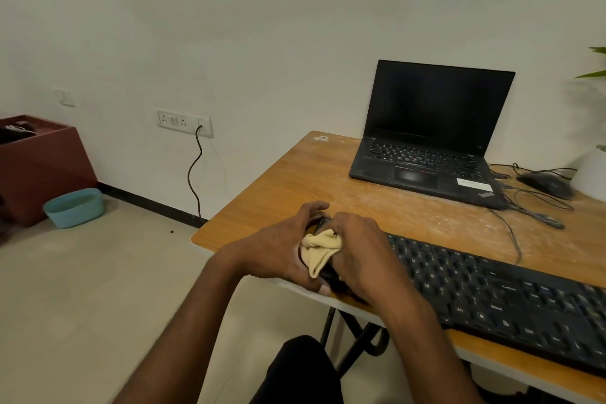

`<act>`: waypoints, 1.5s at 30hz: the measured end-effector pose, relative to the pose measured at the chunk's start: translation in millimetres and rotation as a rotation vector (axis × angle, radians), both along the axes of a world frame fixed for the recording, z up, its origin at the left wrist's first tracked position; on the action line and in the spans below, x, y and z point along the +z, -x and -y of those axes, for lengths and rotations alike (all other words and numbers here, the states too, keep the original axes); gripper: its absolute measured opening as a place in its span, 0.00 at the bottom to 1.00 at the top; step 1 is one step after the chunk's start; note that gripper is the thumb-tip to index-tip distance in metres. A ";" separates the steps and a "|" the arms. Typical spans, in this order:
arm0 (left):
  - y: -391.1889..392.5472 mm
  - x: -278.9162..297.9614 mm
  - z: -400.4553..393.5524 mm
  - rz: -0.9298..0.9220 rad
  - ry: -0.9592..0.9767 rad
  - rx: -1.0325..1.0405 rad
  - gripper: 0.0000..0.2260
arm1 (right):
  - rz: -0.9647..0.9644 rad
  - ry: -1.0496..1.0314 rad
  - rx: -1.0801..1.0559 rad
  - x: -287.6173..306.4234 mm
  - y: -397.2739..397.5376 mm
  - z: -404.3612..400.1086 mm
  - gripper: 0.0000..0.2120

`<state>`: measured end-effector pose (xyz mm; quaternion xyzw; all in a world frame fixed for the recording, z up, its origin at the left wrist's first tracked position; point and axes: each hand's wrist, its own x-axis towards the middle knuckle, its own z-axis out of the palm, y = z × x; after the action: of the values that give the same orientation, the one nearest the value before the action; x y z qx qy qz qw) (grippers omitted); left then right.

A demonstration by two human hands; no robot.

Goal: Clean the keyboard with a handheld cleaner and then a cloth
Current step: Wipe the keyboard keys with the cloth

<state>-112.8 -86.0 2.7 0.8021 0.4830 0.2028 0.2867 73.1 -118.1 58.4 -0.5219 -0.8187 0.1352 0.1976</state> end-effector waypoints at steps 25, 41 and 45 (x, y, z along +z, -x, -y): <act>0.8 0.0 -2.0 0.003 0.009 -0.008 0.62 | -0.001 -0.105 -0.237 2.8 -2.0 -44.9 0.10; 1.7 0.1 -1.6 0.027 0.047 -0.015 0.62 | -0.028 -0.102 -0.207 3.6 -23.2 -32.5 0.09; -0.3 0.7 -0.9 0.032 0.041 -0.004 0.63 | 0.011 -0.166 -0.122 -2.3 6.8 -25.4 0.13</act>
<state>-112.5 -85.1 3.4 0.7938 0.4807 0.2053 0.3110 66.3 -92.8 56.2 -0.5532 -0.7949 0.0519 0.2436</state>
